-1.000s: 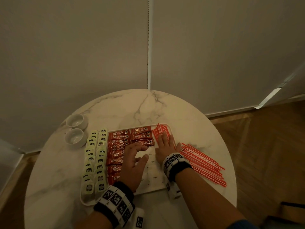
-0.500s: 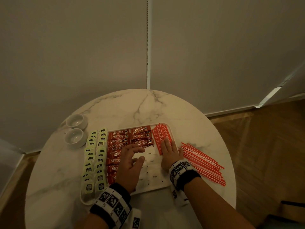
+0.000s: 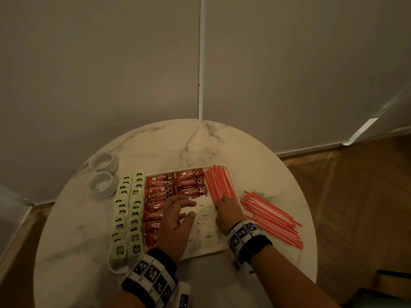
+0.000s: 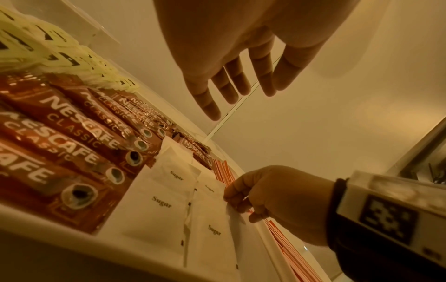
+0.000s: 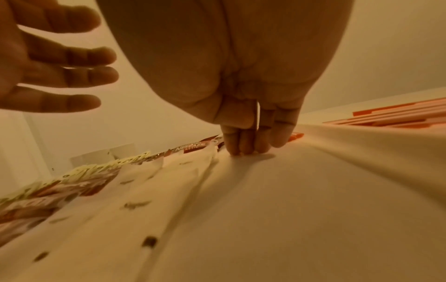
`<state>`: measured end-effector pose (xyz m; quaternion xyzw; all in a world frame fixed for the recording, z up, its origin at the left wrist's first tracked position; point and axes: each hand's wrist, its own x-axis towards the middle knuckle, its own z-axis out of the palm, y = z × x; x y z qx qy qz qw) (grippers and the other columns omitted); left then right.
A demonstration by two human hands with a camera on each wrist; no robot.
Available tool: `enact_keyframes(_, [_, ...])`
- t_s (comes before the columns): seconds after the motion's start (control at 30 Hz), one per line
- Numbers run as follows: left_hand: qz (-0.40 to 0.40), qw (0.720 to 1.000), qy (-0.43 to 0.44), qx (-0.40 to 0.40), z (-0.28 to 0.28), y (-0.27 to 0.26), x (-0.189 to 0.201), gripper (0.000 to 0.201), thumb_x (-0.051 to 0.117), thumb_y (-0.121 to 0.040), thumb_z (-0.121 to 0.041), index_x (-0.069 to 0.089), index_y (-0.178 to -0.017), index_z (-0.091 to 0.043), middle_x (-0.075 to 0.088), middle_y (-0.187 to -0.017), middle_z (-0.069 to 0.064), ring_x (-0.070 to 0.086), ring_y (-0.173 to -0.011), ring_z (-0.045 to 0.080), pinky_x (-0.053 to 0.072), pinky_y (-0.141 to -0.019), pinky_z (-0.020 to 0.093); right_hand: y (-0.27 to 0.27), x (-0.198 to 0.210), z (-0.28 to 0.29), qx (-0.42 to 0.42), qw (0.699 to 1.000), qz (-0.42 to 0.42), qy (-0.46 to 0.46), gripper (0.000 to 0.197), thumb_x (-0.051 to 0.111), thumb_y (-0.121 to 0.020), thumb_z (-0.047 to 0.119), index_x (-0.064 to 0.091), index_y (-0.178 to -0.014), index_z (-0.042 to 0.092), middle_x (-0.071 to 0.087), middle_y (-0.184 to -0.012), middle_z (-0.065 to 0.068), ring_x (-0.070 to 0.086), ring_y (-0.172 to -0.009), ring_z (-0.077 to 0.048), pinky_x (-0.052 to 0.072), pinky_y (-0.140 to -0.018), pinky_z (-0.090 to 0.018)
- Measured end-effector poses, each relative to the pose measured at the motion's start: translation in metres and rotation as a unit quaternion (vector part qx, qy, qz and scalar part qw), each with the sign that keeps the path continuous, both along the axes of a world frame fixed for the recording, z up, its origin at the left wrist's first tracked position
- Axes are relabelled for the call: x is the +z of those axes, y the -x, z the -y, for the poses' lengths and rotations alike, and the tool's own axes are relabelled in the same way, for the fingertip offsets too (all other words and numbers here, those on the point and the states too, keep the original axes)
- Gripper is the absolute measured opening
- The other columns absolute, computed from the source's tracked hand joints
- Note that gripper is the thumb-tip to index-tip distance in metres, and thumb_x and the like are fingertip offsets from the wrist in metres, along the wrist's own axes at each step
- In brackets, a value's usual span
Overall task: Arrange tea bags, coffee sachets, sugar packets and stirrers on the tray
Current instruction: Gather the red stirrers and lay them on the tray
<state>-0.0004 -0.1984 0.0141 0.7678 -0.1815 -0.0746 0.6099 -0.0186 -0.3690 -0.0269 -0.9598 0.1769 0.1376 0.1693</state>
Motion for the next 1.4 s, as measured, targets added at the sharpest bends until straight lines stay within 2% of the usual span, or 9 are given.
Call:
enact_keyframes(0.27, [-0.011,1.000,-0.012,0.000,-0.001,0.002,0.008,0.017,0.052,-0.077,-0.020,0.060,-0.091,-0.026,0.046,-0.115,-0.010,0.044,-0.106,-0.011,0.040,-0.081,0.009,-0.008,0.008,0.002,-0.027,0.999,0.012,-0.038,0.030,0.046,-0.092,0.006,0.056,-0.120,0.011,0.051,-0.121,-0.005,0.046,-0.110,-0.020,0.041,-0.100,-0.031])
enact_keyframes(0.4, [0.006,1.000,-0.001,0.006,-0.004,0.002,0.012,0.014,0.054,-0.081,-0.010,0.061,-0.089,-0.020,0.048,-0.112,-0.004,0.047,-0.102,-0.009,0.038,-0.079,0.002,0.010,0.020,0.035,-0.136,0.985,0.079,-0.068,0.022,0.053,-0.089,0.008,0.061,-0.109,0.014,0.057,-0.114,-0.005,0.054,-0.107,-0.023,0.045,-0.097,-0.034])
enact_keyframes(0.47, [0.004,1.000,-0.002,-0.002,-0.007,0.003,0.009,0.014,0.054,-0.082,-0.011,0.061,-0.090,-0.021,0.049,-0.113,-0.005,0.048,-0.101,-0.007,0.042,-0.078,0.006,0.030,0.019,0.064,-0.180,0.980,0.088,-0.014,0.042,0.062,-0.085,0.021,0.053,-0.125,0.019,0.053,-0.126,-0.007,0.050,-0.116,-0.026,0.041,-0.101,-0.039])
enact_keyframes(0.57, [-0.018,1.000,-0.005,-0.023,-0.009,0.006,0.003,0.015,0.053,-0.080,-0.020,0.061,-0.091,-0.026,0.049,-0.114,-0.012,0.048,-0.106,-0.005,0.044,-0.084,0.018,0.066,0.010,0.099,-0.178,0.984,-0.016,0.013,0.093,0.069,-0.073,0.054,0.020,-0.147,0.026,0.034,-0.146,-0.004,0.034,-0.134,-0.025,0.028,-0.110,-0.049])
enact_keyframes(0.7, [-0.033,0.998,-0.011,-0.051,-0.003,0.016,-0.002,0.016,0.053,-0.080,-0.024,0.062,-0.089,-0.033,0.049,-0.111,-0.013,0.051,-0.102,0.004,0.046,-0.084,0.027,0.098,-0.002,0.110,-0.112,0.988,-0.097,0.046,0.115,0.072,-0.068,0.050,-0.003,-0.151,0.025,0.025,-0.150,-0.003,0.029,-0.137,-0.024,0.026,-0.113,-0.051])
enact_keyframes(0.87, [-0.038,0.997,-0.009,-0.067,0.008,0.028,-0.006,0.014,0.053,-0.081,-0.024,0.064,-0.090,-0.025,0.051,-0.109,-0.011,0.050,-0.108,0.001,0.047,-0.091,0.033,0.105,-0.005,0.098,-0.111,0.986,-0.072,0.100,0.083,0.061,-0.081,0.042,0.016,-0.148,0.021,0.037,-0.139,-0.004,0.038,-0.126,-0.023,0.036,-0.103,-0.044])
enact_keyframes(1.0, [-0.045,0.995,-0.005,-0.088,0.020,0.040,-0.009,0.015,0.052,-0.082,-0.021,0.064,-0.090,-0.026,0.051,-0.110,-0.011,0.050,-0.110,0.003,0.047,-0.093,0.037,0.090,0.002,0.094,-0.135,0.978,-0.107,0.116,0.064,0.062,-0.079,0.043,0.037,-0.134,0.022,0.044,-0.128,-0.005,0.043,-0.120,-0.025,0.037,-0.101,-0.044])
enact_keyframes(1.13, [-0.049,0.993,-0.011,-0.110,0.031,0.052,-0.008,0.015,0.052,-0.081,-0.021,0.063,-0.089,-0.028,0.049,-0.106,-0.018,0.050,-0.110,0.004,0.047,-0.093,0.035,0.078,0.005,0.090,-0.181,0.969,-0.145,0.090,0.062,0.069,-0.072,0.037,0.039,-0.124,0.020,0.050,-0.123,-0.006,0.047,-0.117,-0.027,0.037,-0.100,-0.044])
enact_keyframes(1.4, [-0.033,0.992,-0.025,-0.122,0.031,0.057,-0.004,0.014,0.054,-0.080,-0.022,0.063,-0.090,-0.026,0.048,-0.106,-0.020,0.050,-0.109,0.004,0.045,-0.089,0.027,0.073,-0.003,0.083,-0.209,0.967,-0.103,0.104,0.039,0.054,-0.085,0.025,0.040,-0.121,0.018,0.054,-0.122,-0.009,0.050,-0.114,-0.028,0.040,-0.096,-0.041])
